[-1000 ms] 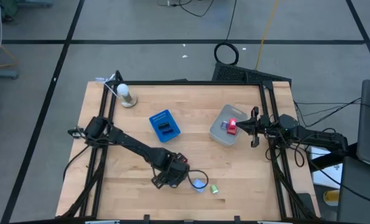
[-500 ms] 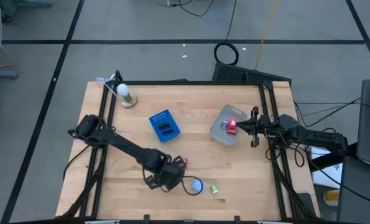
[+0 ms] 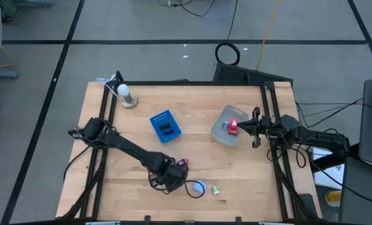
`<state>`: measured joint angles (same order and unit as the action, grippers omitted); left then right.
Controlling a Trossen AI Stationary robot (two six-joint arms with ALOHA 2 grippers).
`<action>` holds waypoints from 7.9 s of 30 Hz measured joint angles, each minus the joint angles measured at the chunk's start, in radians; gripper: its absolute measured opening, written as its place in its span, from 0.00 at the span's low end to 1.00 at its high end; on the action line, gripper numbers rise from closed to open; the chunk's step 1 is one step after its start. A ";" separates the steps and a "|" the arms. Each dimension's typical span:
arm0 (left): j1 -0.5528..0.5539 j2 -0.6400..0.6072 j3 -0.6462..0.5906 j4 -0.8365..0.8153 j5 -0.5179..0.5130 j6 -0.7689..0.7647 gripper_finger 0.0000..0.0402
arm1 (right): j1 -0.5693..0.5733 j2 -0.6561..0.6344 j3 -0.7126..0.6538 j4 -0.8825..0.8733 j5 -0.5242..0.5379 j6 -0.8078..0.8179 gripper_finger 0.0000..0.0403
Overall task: Pick & Place Office items
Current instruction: Put the blue digital clock into the blue bin, then put the red charger adapter into the gray bin
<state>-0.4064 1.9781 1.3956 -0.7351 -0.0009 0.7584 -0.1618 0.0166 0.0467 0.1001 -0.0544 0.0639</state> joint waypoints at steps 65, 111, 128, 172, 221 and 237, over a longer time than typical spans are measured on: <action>0.017 0.071 0.002 -0.020 0.135 -0.134 0.10 | 0.000 0.031 0.000 0.005 0.001 -0.005 0.01; 0.050 -1.716 -1.200 0.704 -0.545 -0.912 0.11 | 0.000 0.053 0.000 -0.008 0.000 0.029 0.01; 0.178 -1.711 -1.242 0.719 -0.765 -1.161 0.11 | 0.000 0.084 0.000 0.020 0.001 0.027 0.01; 0.484 -0.530 -0.613 0.559 -0.208 -1.019 0.52 | 0.000 0.160 0.000 0.045 -0.003 0.051 0.01; 0.341 -1.768 -1.276 0.632 -0.444 -1.030 0.04 | 0.040 0.356 0.015 0.364 -0.113 0.201 0.01; 0.341 -1.723 -1.276 0.631 -0.475 -1.108 0.05 | 0.244 1.053 0.402 0.339 -0.026 0.190 0.17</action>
<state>-0.0650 0.2551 0.1193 -0.1040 -0.4762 -0.3493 0.0825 1.0699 0.4486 0.4396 -0.0808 0.2536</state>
